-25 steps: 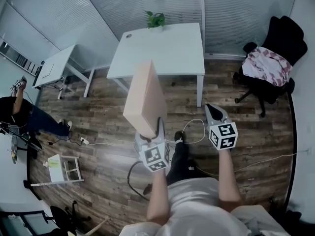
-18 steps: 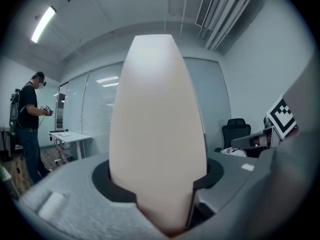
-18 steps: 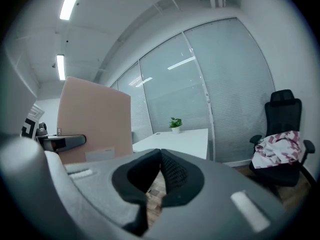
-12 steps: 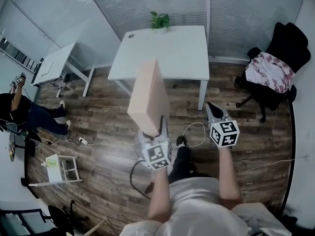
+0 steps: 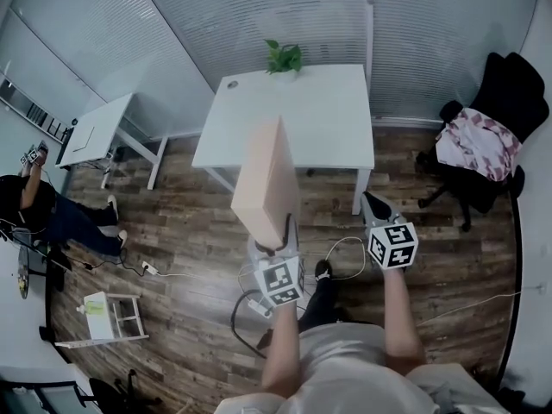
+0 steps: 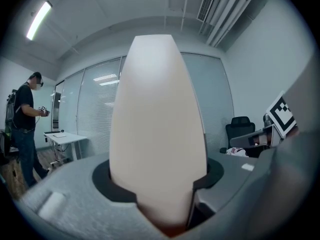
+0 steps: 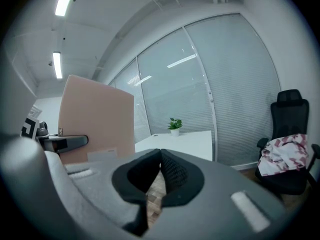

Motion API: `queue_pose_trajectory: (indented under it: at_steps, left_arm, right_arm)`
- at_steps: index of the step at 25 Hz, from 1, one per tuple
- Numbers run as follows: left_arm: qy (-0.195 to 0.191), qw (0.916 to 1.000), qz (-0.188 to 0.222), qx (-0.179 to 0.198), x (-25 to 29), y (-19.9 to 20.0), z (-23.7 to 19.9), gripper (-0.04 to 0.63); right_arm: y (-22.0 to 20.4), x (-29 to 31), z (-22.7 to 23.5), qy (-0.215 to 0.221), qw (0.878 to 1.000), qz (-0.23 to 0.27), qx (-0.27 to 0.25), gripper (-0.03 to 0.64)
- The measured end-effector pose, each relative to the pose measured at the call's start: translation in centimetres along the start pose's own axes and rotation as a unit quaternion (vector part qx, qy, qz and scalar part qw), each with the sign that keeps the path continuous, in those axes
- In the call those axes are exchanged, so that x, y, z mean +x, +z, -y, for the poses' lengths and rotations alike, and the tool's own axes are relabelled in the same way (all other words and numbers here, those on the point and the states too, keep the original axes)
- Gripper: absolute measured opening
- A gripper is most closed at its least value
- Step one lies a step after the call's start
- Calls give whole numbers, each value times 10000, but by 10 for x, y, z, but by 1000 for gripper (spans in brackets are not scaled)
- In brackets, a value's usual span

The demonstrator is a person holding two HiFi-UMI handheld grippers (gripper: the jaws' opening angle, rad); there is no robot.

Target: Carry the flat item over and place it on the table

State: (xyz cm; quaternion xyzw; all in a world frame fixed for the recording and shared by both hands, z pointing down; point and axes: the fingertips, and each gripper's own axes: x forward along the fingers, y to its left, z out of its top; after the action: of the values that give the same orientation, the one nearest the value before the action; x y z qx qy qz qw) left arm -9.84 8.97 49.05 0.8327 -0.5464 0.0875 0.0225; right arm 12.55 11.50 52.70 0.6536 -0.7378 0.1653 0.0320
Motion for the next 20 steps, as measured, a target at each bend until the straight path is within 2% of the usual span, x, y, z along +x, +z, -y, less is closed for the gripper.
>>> queue_pose_trajectory:
  at_steps: [3,8,20]
  left_arm:
    - [2,9998,153,89,22,9,-7,281]
    - [-112,9997,138,140,62,18,-7,281]
    - [-290,9994,166,37,150,41,-27,281]
  right_arm:
    - [8,16,6,-64,10000,6,19,2]
    - [21,41,22,-161,9999,-39,9,2]
    - [55,119,44,-390,9992,-16,71,2]
